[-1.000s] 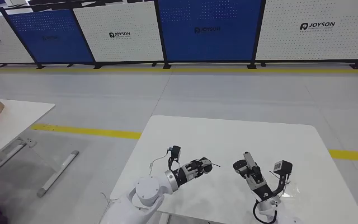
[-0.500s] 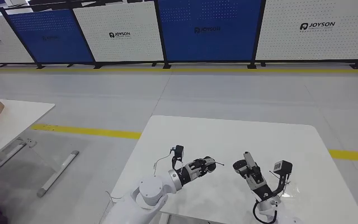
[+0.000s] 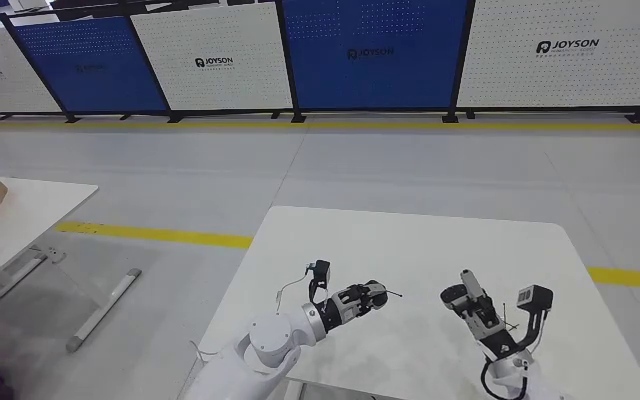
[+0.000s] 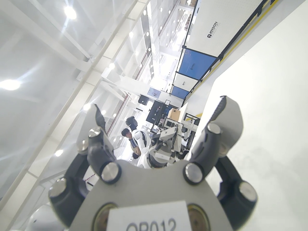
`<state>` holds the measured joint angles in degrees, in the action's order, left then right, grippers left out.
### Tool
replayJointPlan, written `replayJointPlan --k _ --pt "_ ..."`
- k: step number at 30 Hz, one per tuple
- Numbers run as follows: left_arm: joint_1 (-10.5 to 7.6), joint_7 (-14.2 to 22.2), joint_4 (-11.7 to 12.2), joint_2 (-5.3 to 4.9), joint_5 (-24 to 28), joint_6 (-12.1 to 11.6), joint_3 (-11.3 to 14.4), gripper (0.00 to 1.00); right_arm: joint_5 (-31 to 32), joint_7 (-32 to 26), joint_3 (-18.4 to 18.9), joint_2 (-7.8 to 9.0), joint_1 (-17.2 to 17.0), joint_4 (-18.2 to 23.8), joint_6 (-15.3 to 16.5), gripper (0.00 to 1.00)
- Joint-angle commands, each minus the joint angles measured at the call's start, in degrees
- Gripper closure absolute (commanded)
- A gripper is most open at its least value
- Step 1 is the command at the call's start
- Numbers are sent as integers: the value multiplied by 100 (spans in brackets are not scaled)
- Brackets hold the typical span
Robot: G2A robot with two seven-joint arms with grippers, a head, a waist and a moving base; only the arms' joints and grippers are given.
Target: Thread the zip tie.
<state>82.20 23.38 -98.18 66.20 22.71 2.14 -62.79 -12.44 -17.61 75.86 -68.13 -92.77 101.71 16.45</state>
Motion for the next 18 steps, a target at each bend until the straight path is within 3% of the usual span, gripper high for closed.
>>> replayJointPlan --k 1,12,18 --pt "0 0 0 0 0 0 0 100 -63 -168 60 12 -4 -14 -46 0" --pt "0 0 0 0 0 0 0 100 -31 -150 68 12 4 -17 -71 0" --pt "0 0 0 0 0 0 0 100 993 -608 518 126 224 55 -717 0"
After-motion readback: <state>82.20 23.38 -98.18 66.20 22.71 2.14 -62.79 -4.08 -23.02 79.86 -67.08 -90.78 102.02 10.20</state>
